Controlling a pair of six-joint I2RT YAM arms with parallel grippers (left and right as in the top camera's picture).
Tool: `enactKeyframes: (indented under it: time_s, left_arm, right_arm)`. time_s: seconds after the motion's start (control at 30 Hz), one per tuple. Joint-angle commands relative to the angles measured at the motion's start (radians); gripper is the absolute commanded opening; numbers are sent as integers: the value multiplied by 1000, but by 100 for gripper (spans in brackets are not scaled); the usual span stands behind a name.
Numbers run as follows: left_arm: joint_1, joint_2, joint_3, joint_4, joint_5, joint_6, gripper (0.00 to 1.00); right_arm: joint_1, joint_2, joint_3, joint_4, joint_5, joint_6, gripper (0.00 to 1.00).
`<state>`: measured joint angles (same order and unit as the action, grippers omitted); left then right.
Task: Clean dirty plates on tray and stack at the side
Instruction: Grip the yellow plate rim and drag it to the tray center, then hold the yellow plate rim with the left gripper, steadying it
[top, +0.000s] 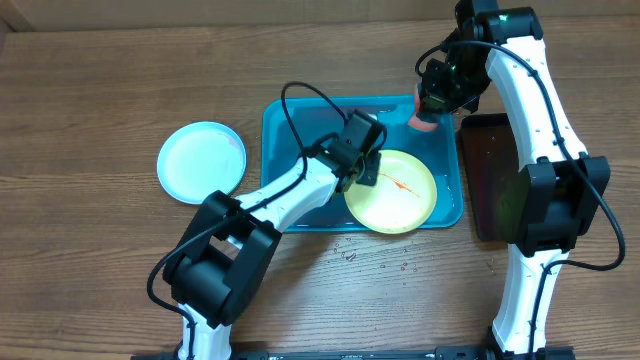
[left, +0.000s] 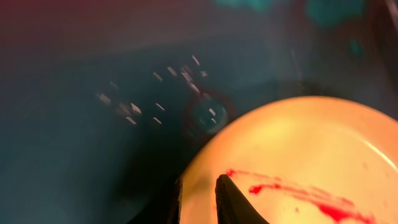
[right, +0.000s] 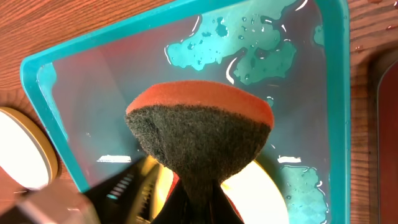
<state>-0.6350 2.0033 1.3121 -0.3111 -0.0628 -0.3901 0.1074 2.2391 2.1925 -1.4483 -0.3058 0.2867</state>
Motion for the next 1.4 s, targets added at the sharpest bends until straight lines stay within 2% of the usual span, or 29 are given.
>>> enactKeyframes:
  time_s: [0.0, 0.1, 0.2, 0.23, 0.33, 0.4, 0.5, 0.63, 0.9, 1.0, 1.2, 1.27, 1.37]
  left_arm:
    - [27, 16, 91, -13, -188, 114, 21]
    - [48, 16, 171, -103, -151, 113, 23]
    - [70, 16, 277, -270, -46, 107, 23]
    - [85, 16, 352, -401, 3, 68, 20]
    - [109, 16, 455, -598, 89, 1, 14]
    - [123, 16, 488, -720, 205, -43, 13]
    - [123, 19, 468, -800, 240, -103, 13]
    - [114, 19, 377, -770, 240, -172, 13]
    - [111, 20, 140, -521, 253, -314, 23]
    - [110, 20, 100, -445, 297, -314, 25]
    - [97, 20, 68, -392, 301, -332, 28]
    - [91, 21, 51, -366, 306, -349, 28]
    - [90, 21, 44, -348, 315, -351, 18]
  right_arm:
    - [3, -29, 24, 10, 9, -7, 4]
    - [3, -29, 24, 10, 9, -7, 4]
    - [3, -29, 24, 11, 9, -8, 4]
    - [3, -29, 24, 14, 9, -12, 4]
    - [3, -29, 24, 18, 9, -26, 4]
    - [3, -29, 24, 17, 9, -27, 4]
    - [3, -29, 24, 17, 9, -26, 4]
    - [3, -29, 24, 19, 8, -30, 4]
    - [3, -29, 24, 17, 9, -34, 4]
    - [4, -29, 24, 17, 9, -33, 4]
    - [3, -29, 24, 14, 8, -33, 4]
    - [4, -29, 24, 14, 8, -33, 4]
    - [3, -29, 24, 13, 9, -33, 4]
